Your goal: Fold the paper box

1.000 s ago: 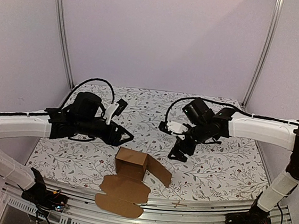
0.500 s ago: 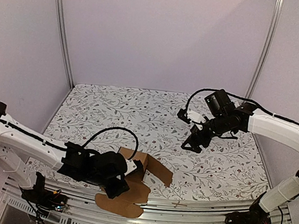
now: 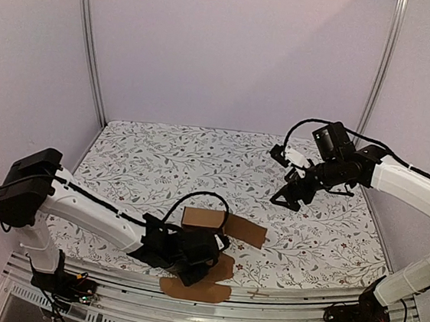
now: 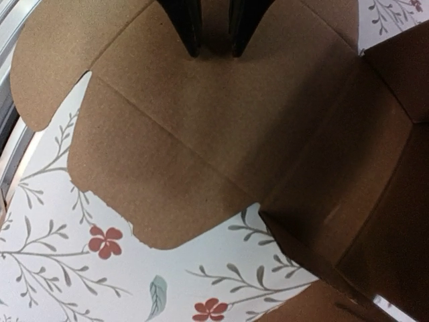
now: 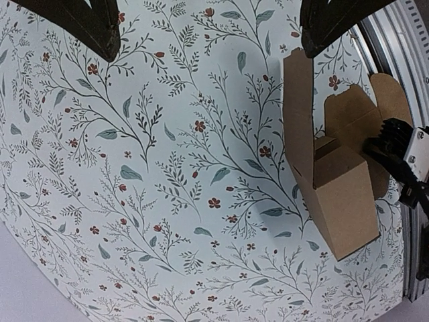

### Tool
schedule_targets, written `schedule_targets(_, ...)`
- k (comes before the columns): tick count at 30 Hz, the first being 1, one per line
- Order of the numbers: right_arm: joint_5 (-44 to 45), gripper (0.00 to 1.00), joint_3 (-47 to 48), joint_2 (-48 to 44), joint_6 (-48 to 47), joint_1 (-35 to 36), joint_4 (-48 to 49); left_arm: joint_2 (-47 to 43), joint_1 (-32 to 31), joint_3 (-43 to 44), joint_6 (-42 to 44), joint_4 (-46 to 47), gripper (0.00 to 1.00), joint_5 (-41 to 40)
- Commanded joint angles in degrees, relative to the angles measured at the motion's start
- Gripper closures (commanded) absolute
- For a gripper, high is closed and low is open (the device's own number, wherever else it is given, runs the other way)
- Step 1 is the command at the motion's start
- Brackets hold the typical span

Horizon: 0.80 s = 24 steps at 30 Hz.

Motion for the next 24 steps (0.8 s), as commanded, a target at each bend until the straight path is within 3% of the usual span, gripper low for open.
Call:
schedule_targets(1,-5.09,0.09,0.74,1.39,2.22,-4.84,0.41,5.3,4.17,2.36,0.68,1.88,0.84,0.25)
schedule_targets(8,-16.87,0.11,7.76,10.61,3.56,-17.82,-0.5,12.6,8.59,10.86,2.72,5.78,0.84,2.18)
schedule_targets(13,-21.56,0.09,10.24,14.6,1.88,-20.62,-2.19,16.42,9.68,16.23,5.7,5.3,0.85,4.2)
schedule_targets(20,-22.94,0.1,9.04,15.32,0.67,-20.61,-3.87,11.19,9.27,14.69,5.98,4.64,0.83,3.82)
schedule_targets(24,-20.61,0.11,8.4,15.23,-1.54,-20.58,-3.84,3.62,6.19,15.41,9.38,4.31,0.76,4.4)
